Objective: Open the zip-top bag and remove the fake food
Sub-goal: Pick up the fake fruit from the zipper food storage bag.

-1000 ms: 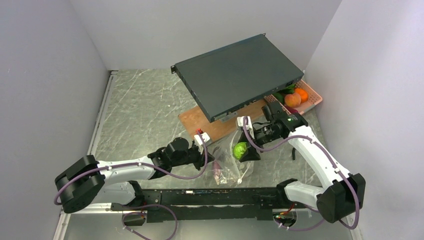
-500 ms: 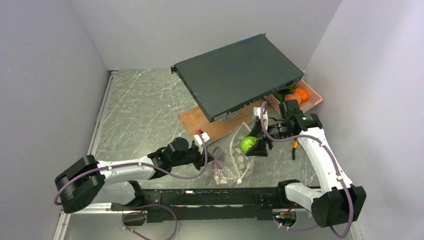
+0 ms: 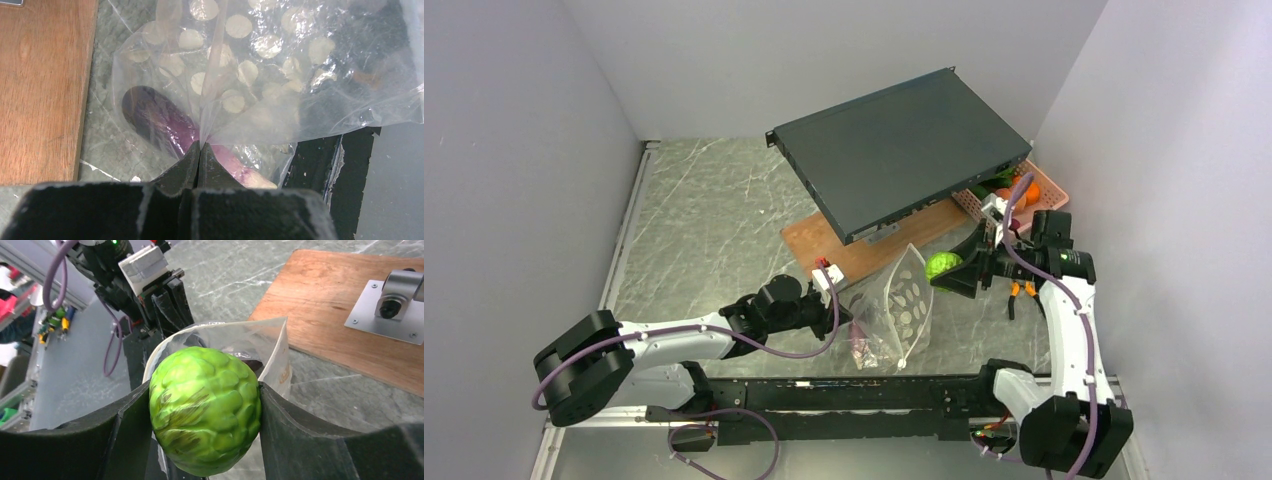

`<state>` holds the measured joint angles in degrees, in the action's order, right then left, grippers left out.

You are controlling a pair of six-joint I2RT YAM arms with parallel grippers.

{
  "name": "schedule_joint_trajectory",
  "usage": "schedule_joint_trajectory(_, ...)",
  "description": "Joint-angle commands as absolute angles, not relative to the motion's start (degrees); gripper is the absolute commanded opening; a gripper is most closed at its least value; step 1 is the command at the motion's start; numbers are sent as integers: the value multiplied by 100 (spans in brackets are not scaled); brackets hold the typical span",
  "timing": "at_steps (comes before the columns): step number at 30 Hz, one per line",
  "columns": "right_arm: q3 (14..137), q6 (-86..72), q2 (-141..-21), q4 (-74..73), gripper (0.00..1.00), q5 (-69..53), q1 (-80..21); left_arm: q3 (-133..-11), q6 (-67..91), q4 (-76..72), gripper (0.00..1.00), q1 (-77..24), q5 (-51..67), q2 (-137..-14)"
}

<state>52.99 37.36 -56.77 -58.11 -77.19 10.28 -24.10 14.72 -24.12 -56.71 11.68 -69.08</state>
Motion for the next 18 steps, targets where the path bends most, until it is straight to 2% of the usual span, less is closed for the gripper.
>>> schedule_joint_trajectory(1,4982,2185,-5523,-4405,0,-8601,1374,-2507,1470,-2558,0,-5689,1184,-6905)
schedule_joint_trajectory(18,4133,-205,-5548,-2246,0,-8094,2031,-2388,1424,-2580,0,-5687,1169,-6798)
